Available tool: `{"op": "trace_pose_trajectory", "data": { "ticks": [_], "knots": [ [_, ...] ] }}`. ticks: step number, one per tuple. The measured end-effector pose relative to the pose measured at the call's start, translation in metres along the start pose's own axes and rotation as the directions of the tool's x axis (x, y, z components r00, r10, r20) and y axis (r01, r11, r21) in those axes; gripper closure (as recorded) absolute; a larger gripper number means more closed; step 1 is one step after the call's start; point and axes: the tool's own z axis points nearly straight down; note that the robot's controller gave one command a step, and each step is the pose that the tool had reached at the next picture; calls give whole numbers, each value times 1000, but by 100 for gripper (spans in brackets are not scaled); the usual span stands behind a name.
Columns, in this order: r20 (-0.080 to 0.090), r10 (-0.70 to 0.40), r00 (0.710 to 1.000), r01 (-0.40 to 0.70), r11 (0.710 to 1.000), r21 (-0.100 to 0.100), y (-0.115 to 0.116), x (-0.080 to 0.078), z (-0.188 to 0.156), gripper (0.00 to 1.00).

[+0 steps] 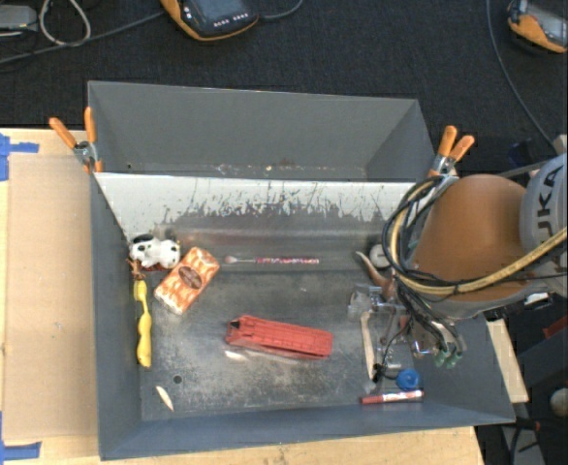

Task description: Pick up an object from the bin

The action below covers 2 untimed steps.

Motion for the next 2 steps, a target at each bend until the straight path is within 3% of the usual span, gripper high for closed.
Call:
{"op": "trace_pose_trajectory", "data": {
  "ticks": [1, 2],
  "knots": [
    [8, -1, 1000, 1, 1000, 1, 0, -2, -4, 0],
    [17, -133, 991, 133, 991, 4, 20, -42, 36, 0]
  ]
}}
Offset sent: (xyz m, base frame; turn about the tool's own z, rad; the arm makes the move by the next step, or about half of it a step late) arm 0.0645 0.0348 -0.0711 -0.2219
